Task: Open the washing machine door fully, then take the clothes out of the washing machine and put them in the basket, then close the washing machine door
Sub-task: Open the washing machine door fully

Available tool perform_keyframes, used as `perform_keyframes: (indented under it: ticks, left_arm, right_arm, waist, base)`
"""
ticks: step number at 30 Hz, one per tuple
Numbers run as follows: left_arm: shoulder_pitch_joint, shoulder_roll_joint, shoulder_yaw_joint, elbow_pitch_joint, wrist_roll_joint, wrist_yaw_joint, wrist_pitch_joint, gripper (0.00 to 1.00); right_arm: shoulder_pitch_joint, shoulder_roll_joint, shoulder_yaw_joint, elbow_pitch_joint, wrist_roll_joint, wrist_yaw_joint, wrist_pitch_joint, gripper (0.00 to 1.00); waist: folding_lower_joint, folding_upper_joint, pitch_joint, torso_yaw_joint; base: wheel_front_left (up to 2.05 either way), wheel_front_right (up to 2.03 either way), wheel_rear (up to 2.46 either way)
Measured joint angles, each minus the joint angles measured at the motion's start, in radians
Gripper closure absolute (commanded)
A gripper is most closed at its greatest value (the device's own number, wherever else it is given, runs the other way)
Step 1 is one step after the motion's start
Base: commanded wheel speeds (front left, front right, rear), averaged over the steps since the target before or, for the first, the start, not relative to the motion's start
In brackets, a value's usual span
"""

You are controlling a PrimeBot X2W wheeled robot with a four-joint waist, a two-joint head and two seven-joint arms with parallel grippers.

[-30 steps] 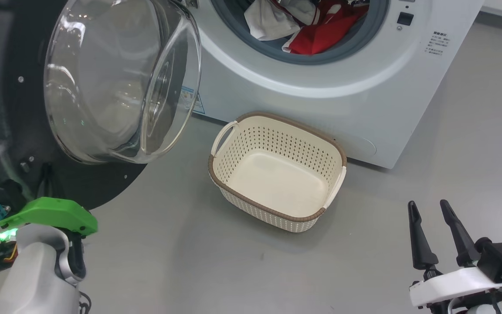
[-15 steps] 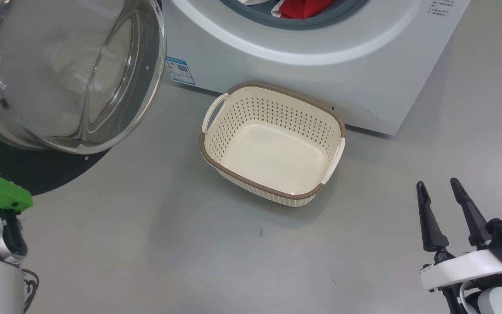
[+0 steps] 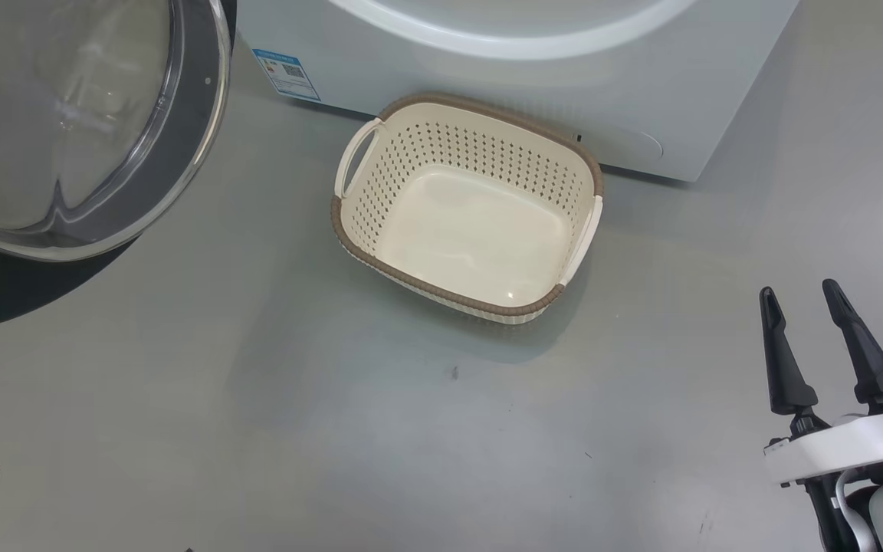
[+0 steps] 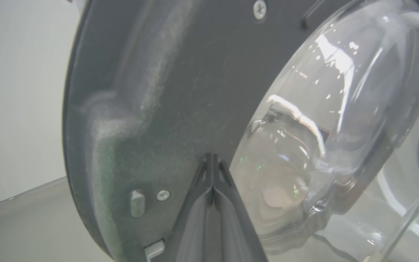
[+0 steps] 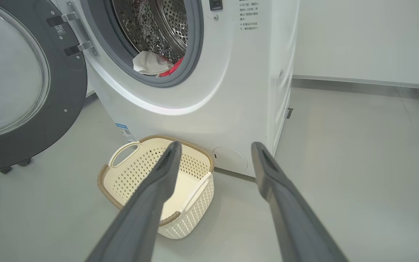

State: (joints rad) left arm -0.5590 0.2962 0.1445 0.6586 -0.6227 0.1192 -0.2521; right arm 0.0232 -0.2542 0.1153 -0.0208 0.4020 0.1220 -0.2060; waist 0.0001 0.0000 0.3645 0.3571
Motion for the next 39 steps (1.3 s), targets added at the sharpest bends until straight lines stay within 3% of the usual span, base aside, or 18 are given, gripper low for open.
perform_keyframes:
  ticks: [18, 29, 39]
  left_arm:
    - [-0.025, -0.004, 0.015, 0.017, 0.0, 0.0, 0.0, 1.0]
    - [-0.015, -0.046, -0.051, 0.003, 0.052, -0.012, 0.0, 1.0]
    - [0.068, -0.083, -0.16, -0.029, 0.128, -0.056, 0.0, 1.0]
  right_arm:
    - [-0.008, -0.006, -0.012, 0.004, 0.0, 0.0, 0.002, 0.0]
    - [-0.023, 0.033, -0.002, 0.053, 0.02, 0.0, -0.015, 0.0]
    - [-0.024, 0.08, 0.011, 0.102, 0.047, 0.0, -0.03, 0.0]
  waist:
    - [-0.0001, 0.0, 0.014, -0.005]
    - [-0.0001, 0.0, -0.056, -0.016]
    - [-0.0001, 0.0, -0.159, -0.046]
  base:
    - [0.0, 0.0, 0.0]
    - [0.0, 0.0, 0.0]
    - [0.0, 0.0, 0.0]
